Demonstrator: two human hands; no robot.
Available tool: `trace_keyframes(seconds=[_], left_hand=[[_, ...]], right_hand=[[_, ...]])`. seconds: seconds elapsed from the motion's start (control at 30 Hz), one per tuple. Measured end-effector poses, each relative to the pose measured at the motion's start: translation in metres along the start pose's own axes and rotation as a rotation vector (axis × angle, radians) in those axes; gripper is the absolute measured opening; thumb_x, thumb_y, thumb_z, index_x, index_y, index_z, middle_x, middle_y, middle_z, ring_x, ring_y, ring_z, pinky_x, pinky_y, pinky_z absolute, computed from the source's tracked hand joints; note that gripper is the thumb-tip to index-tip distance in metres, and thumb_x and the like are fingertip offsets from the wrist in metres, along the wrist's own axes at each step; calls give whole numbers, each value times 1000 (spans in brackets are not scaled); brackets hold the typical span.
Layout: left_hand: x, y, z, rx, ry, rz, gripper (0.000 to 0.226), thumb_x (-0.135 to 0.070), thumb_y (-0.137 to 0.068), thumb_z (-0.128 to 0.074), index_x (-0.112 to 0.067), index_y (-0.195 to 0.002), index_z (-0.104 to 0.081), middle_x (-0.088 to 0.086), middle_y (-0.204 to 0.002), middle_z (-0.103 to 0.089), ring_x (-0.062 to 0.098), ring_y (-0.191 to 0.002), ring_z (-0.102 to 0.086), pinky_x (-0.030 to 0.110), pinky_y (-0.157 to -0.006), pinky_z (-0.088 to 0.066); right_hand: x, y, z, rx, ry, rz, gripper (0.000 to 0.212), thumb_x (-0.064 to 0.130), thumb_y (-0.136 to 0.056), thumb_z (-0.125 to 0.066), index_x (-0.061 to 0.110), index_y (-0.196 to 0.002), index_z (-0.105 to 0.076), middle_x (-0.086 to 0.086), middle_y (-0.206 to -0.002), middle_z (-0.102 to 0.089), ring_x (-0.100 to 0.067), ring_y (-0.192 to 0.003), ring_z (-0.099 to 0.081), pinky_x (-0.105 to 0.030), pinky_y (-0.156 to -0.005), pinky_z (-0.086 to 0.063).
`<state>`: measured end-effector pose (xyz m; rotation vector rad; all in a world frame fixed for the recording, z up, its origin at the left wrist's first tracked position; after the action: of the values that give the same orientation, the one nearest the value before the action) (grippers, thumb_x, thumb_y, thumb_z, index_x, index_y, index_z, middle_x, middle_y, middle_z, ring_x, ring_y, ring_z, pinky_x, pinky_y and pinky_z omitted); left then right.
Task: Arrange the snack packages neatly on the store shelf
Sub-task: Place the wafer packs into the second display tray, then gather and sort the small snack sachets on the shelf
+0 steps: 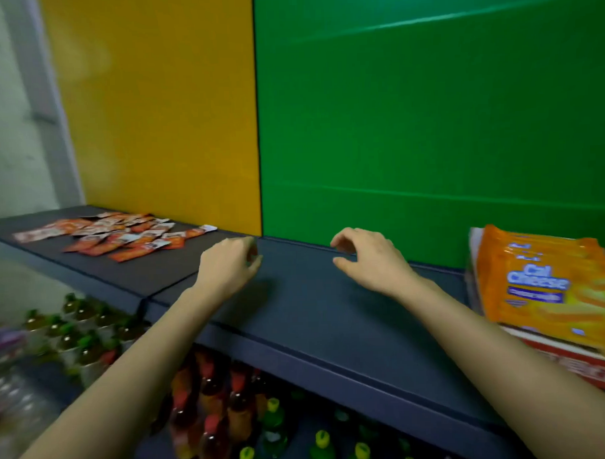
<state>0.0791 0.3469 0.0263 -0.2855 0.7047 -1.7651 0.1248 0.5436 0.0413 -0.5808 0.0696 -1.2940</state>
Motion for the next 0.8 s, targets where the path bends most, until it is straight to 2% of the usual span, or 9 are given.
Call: trace_keyframes(seconds=[0.2,0.27,0.47,0.6,0.8], left_hand=[[131,15,30,47,-95,85,27,-36,-92,-52,-14,-103,-61,6,-106,-67,26,-99,-61,31,-70,-44],[176,22,41,38,-113,117,25,-37,-91,-52,-16,-102,-62,5,-106,-67,26,-99,-61,32,-72,-44],[293,42,59,59,-134,181,26,-39,-90,-52,-18,-103,-61,3,-106,-67,24,-98,-61,35,-77,-51],[347,47,69,66,-167,203,25,-37,-92,-51,-15,-101,-60,4,-104,-67,24,-97,-61,32,-70,-46],[408,39,64,67,-144,246,25,-37,-91,-51,-16,-99,-61,2,-104,-66,22,-95,-61,29,-67,-42]], right_hand=[[94,-51,-72,62,-147,11,23,26,-87,-58,23,-110,-60,9,-97,-61,-17,-100,-61,-40,-90,-50],[128,-64,-99,90,-178,19,22,25,-88,-58,23,-109,-60,10,-94,-59,-16,-98,-61,-38,-89,-51],[211,-105,-167,150,-233,-7,18,27,-88,-59,24,-105,-61,8,-95,-63,-15,-96,-61,-36,-88,-51],[250,-132,-200,186,-246,-38,17,29,-86,-59,25,-103,-61,8,-95,-64,-16,-97,-62,-38,-89,-51],[275,-169,-242,259,-146,-111,33,43,-87,-56,23,-112,-60,2,-113,-63,-21,-108,-58,-36,-93,-48]])
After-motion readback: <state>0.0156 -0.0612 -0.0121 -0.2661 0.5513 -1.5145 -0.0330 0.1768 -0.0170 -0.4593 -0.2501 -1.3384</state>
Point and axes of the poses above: each hand's wrist, its own y-axis away from the middle knuckle, its own z-axis out of the back of the hand, x = y × z, the point moved 9 cm from there along -y, towards the middle knuckle
